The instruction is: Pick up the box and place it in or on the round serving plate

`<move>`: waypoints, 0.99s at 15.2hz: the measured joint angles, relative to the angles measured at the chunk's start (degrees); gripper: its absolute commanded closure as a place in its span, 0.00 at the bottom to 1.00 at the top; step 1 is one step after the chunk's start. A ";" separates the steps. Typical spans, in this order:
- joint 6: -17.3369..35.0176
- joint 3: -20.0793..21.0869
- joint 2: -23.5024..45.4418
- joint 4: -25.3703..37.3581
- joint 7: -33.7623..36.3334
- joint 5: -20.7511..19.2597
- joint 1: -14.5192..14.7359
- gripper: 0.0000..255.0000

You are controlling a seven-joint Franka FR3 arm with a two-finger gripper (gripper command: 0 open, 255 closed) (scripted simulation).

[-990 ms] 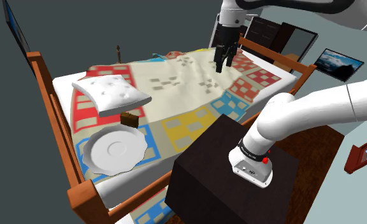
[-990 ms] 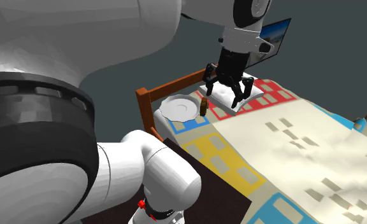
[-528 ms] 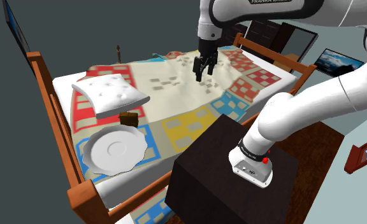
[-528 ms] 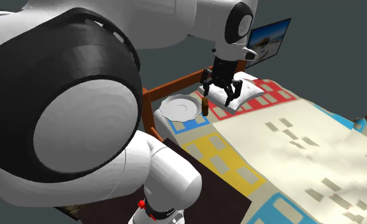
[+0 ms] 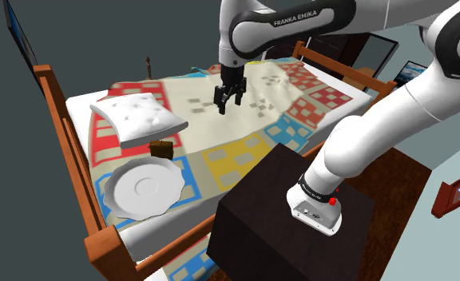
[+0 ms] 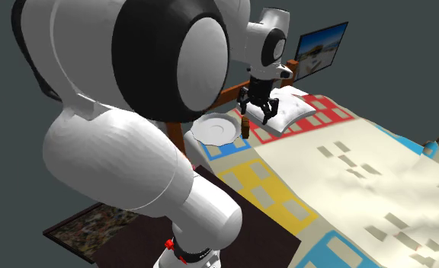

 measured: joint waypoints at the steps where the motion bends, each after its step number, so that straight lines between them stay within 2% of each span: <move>1: 1.67 0.59 2.20 0.77 0.78 -0.04 0.20 0.00; 9: 12.39 3.98 18.58 8.13 6.95 -2.59 1.56 0.00; 15: 16.91 5.15 31.29 17.29 12.37 -6.50 3.56 0.00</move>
